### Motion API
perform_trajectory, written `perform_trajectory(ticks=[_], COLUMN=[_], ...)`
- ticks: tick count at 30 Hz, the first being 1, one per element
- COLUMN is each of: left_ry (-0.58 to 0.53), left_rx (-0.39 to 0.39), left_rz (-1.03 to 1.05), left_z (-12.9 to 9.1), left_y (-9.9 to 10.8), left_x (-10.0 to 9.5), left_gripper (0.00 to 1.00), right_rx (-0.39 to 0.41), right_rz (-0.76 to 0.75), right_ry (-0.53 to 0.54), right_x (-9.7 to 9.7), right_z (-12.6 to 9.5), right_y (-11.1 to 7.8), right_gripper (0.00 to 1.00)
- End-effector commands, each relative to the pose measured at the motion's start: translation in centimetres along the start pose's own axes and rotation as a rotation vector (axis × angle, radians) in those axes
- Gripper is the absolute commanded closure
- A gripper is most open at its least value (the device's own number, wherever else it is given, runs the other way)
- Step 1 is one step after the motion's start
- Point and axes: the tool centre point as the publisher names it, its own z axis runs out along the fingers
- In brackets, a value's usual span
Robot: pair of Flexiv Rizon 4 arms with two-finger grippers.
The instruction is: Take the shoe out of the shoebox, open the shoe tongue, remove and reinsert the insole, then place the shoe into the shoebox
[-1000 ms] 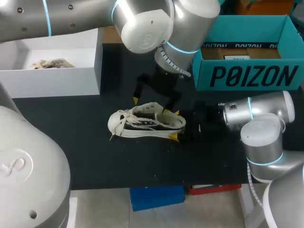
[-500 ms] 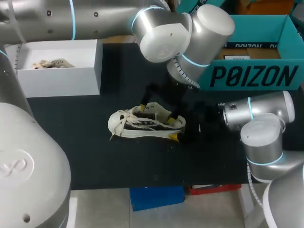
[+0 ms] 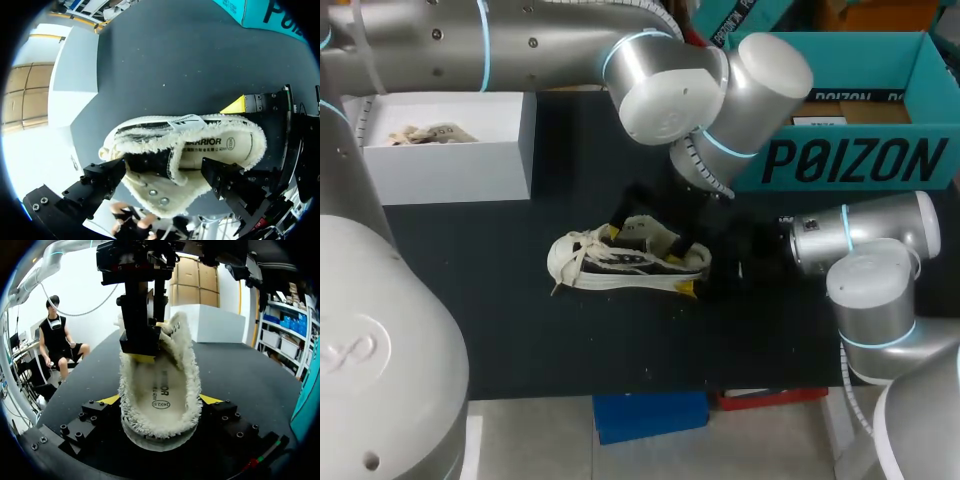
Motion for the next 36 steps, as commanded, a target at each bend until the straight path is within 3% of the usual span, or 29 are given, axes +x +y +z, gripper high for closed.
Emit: perform_trajectory(ticks=[1,2,3,4,6,14,15,16,25,36], left_ry=[-0.019,-0.016,-0.016,-0.014,-0.022,-0.042,-0.043,-0.041,0.007,0.058], left_rx=[0.002,0.001,0.001,0.000,0.005,-0.006,-0.005,-0.005,0.037,0.093], left_rz=[0.020,0.028,0.030,0.036,0.057,0.069,0.070,0.072,0.072,0.013], left_z=[0.2,0.2,0.2,0.2,0.2,0.7,0.7,0.7,-0.4,-2.4], left_y=[-0.1,-0.1,0.0,0.0,0.1,0.4,0.4,0.4,0.4,1.0], left_x=[-0.2,-0.1,-0.1,-0.1,0.0,-0.3,-0.3,-0.3,-1.0,-4.3], left_gripper=[0.00,0.06,0.35,0.52,0.64,0.82,0.97,1.00,1.00,1.00], right_rx=[0.004,0.004,0.004,0.004,0.004,0.004,0.004,0.004,0.004,0.004], right_rz=[0.002,0.002,0.002,0.002,0.002,0.002,0.002,0.002,0.002,0.002], right_ry=[0.002,0.002,0.002,0.002,0.002,0.002,0.002,0.002,0.002,0.002], right_x=[0.0,0.0,0.0,0.0,0.0,0.0,0.0,0.0,0.0,0.0], right_z=[0.2,0.2,0.2,0.2,0.2,0.2,0.2,0.2,0.2,0.2], right_y=[-0.1,-0.1,-0.1,-0.1,-0.1,-0.1,-0.1,-0.1,-0.1,-0.1], right_gripper=[1.00,1.00,1.00,1.00,1.00,1.00,1.00,1.00,1.00,1.00])
